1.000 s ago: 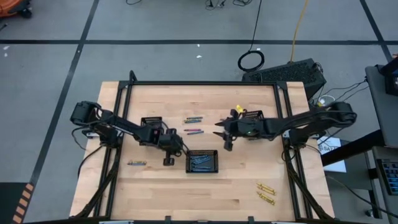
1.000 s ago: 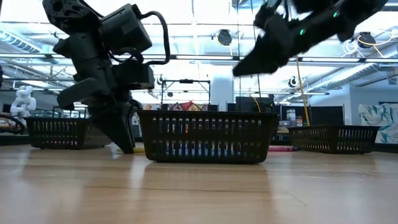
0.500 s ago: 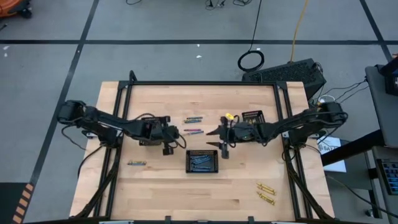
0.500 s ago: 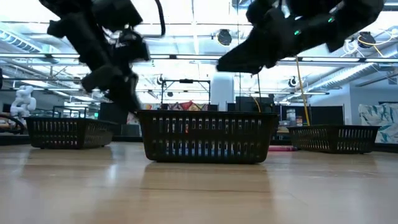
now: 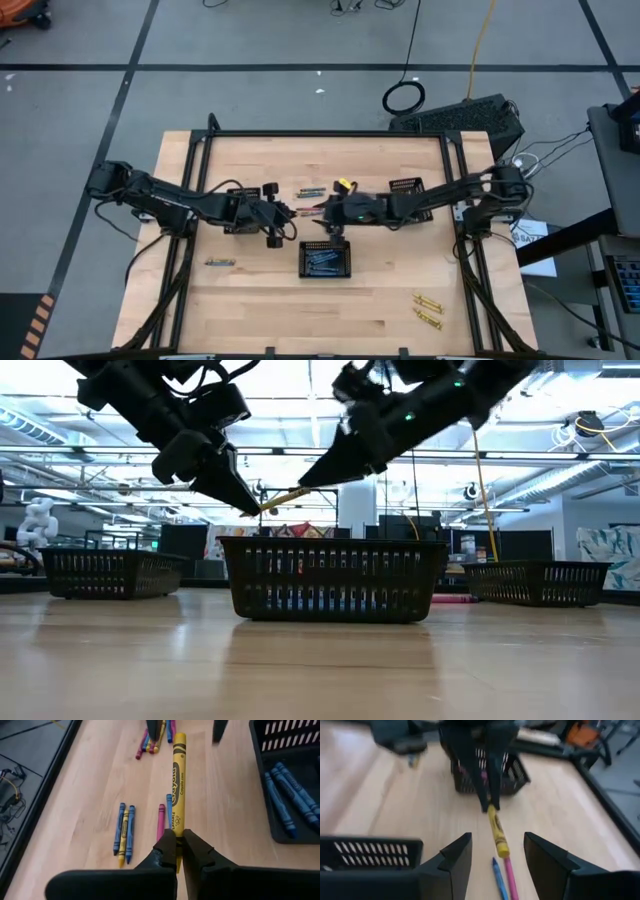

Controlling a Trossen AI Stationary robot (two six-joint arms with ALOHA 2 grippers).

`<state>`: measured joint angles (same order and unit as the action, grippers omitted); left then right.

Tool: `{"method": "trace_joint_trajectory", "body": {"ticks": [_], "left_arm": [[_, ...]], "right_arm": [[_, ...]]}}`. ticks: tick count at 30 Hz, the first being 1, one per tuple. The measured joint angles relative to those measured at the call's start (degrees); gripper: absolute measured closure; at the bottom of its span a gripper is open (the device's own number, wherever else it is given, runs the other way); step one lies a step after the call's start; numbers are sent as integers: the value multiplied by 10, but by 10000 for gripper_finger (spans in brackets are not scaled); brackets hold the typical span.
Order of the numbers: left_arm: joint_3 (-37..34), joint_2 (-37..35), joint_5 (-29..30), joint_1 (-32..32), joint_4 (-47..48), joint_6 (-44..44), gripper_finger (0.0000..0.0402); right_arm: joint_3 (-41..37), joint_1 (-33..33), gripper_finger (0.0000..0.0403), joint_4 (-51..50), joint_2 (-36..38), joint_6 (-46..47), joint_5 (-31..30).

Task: Sort crayons
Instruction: Put the yellow crayon into the right black basket

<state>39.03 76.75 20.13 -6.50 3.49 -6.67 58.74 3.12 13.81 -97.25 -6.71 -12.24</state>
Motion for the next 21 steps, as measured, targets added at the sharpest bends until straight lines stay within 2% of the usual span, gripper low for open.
{"method": "trace_joint_trajectory", "body": {"ticks": [6, 9, 19, 21], "left_arm": [[0, 0, -1, 0, 0, 1, 400], [0, 0, -2, 0, 0, 1, 400], [1, 0, -5, 0, 1, -1, 400], [1, 0, -5, 0, 2, 0, 400]], "right_arm": [[67, 0, 240, -44, -57, -3, -2], [81, 0, 256, -64, -73, -11, -13], [85, 4, 380, -64, -73, -15, -27], [85, 4, 394, -64, -73, -16, -27]]}}
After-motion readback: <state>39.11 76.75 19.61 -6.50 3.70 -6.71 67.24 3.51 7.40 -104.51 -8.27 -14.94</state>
